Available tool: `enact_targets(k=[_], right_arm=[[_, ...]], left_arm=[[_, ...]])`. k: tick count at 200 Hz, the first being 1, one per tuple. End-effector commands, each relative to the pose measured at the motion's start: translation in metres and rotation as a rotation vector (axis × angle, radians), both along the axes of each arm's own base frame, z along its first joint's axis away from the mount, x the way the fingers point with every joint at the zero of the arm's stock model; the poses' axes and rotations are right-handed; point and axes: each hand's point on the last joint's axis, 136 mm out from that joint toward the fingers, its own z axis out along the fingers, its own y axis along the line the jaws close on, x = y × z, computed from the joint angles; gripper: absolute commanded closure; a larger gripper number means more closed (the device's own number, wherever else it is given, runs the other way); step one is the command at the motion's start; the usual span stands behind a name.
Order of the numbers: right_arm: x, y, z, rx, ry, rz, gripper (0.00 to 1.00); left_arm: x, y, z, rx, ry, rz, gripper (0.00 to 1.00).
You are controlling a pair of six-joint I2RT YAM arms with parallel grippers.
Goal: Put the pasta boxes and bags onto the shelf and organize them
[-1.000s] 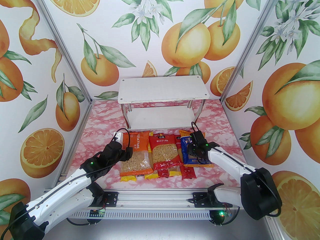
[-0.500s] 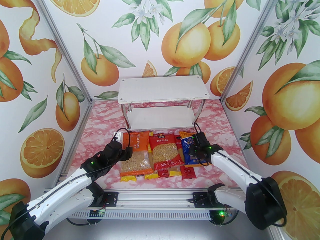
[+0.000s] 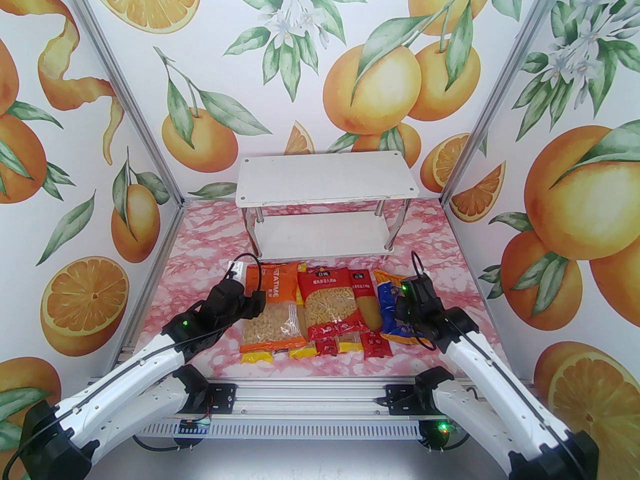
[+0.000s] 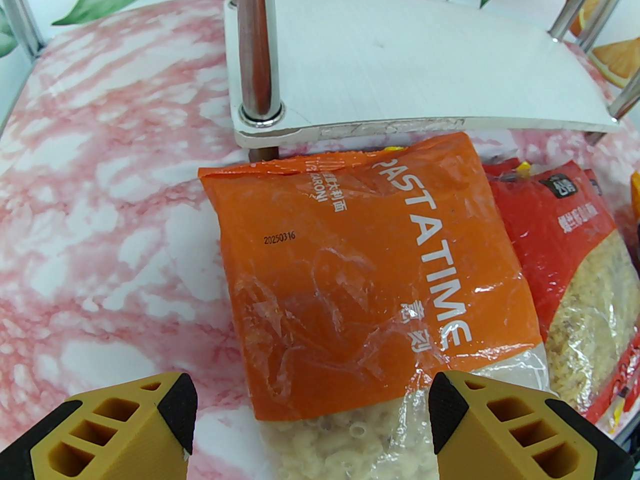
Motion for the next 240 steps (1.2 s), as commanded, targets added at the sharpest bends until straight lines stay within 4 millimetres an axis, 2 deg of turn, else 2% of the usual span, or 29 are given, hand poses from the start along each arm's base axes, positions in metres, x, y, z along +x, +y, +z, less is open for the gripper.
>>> enact_targets(k=[1, 44, 98, 132, 171, 195, 240], right_arm=[[0.012, -0.027, 0.086, -0.053, -0.287, -0.122, 1.00], [0.012, -0.048, 0.151, -0.134, -0.445, -0.188, 1.00], [0.022, -0.061, 0.260, -0.211, -0.689, -0.240, 1.00], [0.045, -0.049, 0.337, -0.211, -0.830, -0.202, 1.00], [0.094, -0.021, 0.406, -0.217, -0.910, -0.113, 1.00], [0.129, 0.000, 0.425, -0.198, -0.935, -0.054, 1.00], [0.188, 0.036, 0.436, -0.175, -0.947, 0.042, 1.00]], left_arm=[[0.015, -0.005, 0.032, -0.026, -0.086, -0.001, 0.19], [0.028, -0.011, 0.041, -0.014, -0.081, -0.023, 0.18], [0.039, -0.029, 0.041, -0.040, -0.045, -0.083, 0.18], [0.042, -0.034, 0.044, -0.044, -0.042, -0.101, 0.18], [0.044, -0.037, 0.045, -0.050, -0.040, -0.108, 0.18], [0.043, -0.036, 0.045, -0.051, -0.041, -0.106, 0.18], [0.041, -0.029, 0.047, -0.045, -0.046, -0.093, 0.18]])
